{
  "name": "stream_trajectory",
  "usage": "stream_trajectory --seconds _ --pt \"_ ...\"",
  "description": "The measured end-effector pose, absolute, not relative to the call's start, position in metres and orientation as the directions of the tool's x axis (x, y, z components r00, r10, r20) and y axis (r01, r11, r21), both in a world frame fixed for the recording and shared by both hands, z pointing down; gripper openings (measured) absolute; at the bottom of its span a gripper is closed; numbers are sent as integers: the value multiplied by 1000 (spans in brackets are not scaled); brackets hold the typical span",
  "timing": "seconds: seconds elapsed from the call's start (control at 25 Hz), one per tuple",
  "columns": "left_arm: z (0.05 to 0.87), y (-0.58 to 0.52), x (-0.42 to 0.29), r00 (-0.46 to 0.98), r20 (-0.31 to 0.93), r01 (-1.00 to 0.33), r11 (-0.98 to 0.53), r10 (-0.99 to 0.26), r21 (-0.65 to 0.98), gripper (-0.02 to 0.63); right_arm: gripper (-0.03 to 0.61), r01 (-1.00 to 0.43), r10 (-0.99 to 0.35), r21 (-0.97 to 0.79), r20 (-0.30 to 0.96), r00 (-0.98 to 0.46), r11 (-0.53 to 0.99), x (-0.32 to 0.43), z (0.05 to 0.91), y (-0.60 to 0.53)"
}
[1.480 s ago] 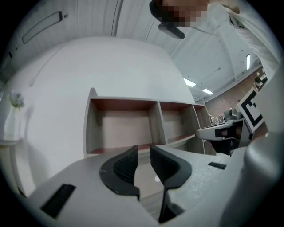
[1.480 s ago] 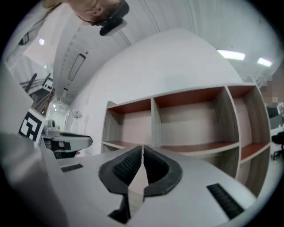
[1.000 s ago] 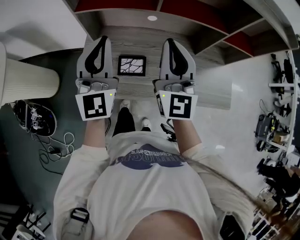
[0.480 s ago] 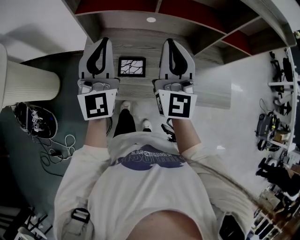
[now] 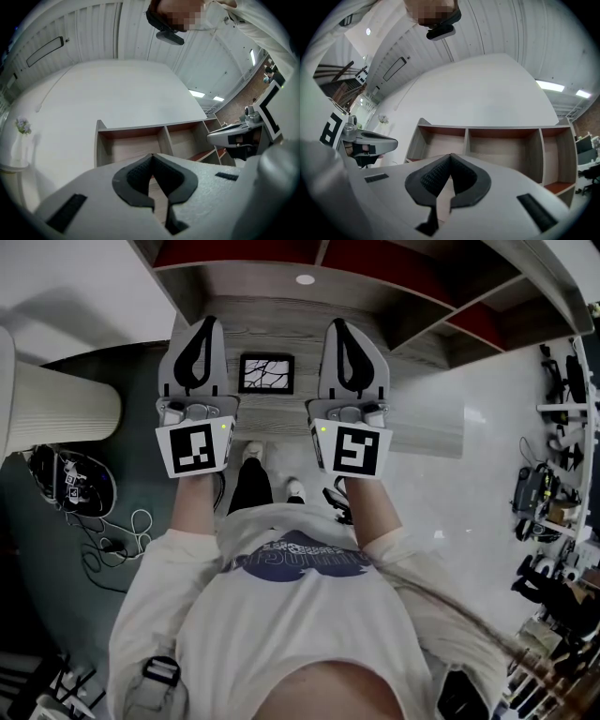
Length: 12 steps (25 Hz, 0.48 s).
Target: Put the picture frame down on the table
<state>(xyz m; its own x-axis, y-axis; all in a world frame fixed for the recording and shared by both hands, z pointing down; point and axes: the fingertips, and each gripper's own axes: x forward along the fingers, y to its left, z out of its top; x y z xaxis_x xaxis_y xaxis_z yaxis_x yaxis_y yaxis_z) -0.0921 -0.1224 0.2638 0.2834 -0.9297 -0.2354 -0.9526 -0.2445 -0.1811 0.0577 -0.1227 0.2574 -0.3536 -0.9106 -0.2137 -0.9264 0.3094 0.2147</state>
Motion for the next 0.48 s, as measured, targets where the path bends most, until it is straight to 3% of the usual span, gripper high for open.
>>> stream_trajectory --seconds 0.48 --pt "272 -124 -94 284 -222 -954 -251 -933 -166 8 -3 -931 -914 219 -220 -340 293 58 255 -122"
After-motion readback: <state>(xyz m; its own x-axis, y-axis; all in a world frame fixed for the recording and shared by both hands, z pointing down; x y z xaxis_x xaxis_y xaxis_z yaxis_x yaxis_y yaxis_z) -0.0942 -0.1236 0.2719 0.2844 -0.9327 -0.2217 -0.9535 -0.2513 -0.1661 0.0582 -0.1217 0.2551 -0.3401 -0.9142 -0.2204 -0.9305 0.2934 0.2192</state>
